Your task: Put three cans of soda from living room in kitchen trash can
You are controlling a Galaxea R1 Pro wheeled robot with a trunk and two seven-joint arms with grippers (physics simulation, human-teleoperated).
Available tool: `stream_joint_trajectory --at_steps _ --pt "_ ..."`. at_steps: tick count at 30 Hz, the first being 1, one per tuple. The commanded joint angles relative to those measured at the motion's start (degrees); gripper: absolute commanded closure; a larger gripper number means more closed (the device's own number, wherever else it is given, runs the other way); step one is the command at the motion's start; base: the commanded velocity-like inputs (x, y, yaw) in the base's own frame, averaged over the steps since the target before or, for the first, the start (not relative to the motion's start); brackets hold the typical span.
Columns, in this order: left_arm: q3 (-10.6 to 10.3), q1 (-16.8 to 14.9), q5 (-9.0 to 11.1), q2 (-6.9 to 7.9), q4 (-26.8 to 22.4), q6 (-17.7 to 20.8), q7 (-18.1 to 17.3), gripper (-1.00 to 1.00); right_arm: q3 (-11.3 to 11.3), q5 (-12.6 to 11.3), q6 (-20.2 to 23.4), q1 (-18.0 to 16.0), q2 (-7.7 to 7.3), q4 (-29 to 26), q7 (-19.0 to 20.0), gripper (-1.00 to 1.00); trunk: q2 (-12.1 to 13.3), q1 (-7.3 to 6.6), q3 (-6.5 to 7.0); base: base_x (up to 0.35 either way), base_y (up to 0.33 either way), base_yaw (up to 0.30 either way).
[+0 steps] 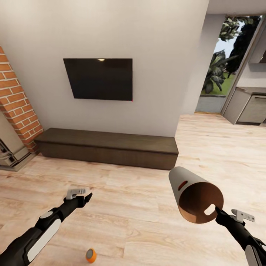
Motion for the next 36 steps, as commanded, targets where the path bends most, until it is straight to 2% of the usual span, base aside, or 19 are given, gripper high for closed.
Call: stream_joint_trajectory --at_steps 1,4,12,14,19,20,22,24,27,28,31,36 --pt "0.00 -0.01 0.00 -0.02 0.52 0.01 0.01 -1.00 -0.02 -0.81 0.11 -0.03 0.00 -0.09 0.46 1.00 -0.02 -0.01 0.01 0.131 0.000 -0.007" --pt "0.03 -0.05 0.06 -0.14 2.92 0.18 0.21 -1.00 -0.02 -0.74 0.11 -0.03 0.00 -0.09 0.46 1.00 -0.02 -0.01 0.02 0.052 0.000 -0.003" --pt "0.07 -0.06 0.08 -0.87 3.93 0.81 0.26 -1.00 0.01 -0.48 -1.05 -0.03 0.05 0.03 0.46 1.00 -0.02 -0.01 0.02 0.011 0.000 -0.001" --pt "0.11 -0.06 0.17 -1.00 3.96 2.77 1.18 -1.00 0.05 -0.37 -2.07 -0.03 0.09 0.41 0.46 1.00 -0.02 -0.01 0.02 0.001 0.000 0.000" --pt "0.43 -1.10 0.39 -2.55 4.56 9.76 3.95 -1.00 0.06 -0.30 -2.60 -0.03 0.13 0.75 0.46 1.00 -0.02 -0.01 0.02 0.000 0.000 0.000" --pt "0.58 -4.52 0.47 -3.88 6.54 15.53 6.69 -1.00 0.11 -0.29 -2.71 -0.03 0.13 0.82 0.46 1.00 -0.02 -0.01 0.02 0.000 0.000 0.000" --pt "0.67 -7.77 0.49 -4.43 8.35 19.28 9.50 -1.00 0.27 -0.27 -2.75 -0.03 0.14 0.85 0.46 1.00 -0.02 -0.01 0.02 0.000 0.000 0.000" --pt "0.76 -10.46 0.55 -4.73 10.86 21.20 11.57 -1.00 0.92 -0.26 -2.77 -0.03 0.11 0.86 0.46 1.00 -0.02 -0.01 0.02 0.000 0.000 0.000" --pt "0.75 -13.47 0.56 -5.08 16.17 20.93 12.87 -1.00 1.60 -0.22 -2.80 -0.03 0.10 0.87 0.46 1.00 -0.02 -0.01 0.02 0.000 0.000 0.000" --pt "0.74 -15.54 0.54 -5.34 19.35 19.55 13.30 -1.00 1.81 -0.17 -2.82 -0.03 0.10 0.87 0.46 1.00 -0.02 -0.01 0.02 0.000 0.000 0.000" --pt "0.82 -18.76 0.54 -5.58 24.29 17.49 13.84 -1.00 2.05 -0.13 -2.85 -0.03 0.11 0.86 0.46 1.00 -0.02 -0.01 0.02 0.000 0.000 0.000" --pt "0.87 -20.65 0.54 -5.70 27.46 16.13 14.12 -1.00 2.91 -0.09 -2.83 -0.03 0.10 0.82 0.44 1.00 -0.02 -0.01 0.02 0.000 0.000 0.000"
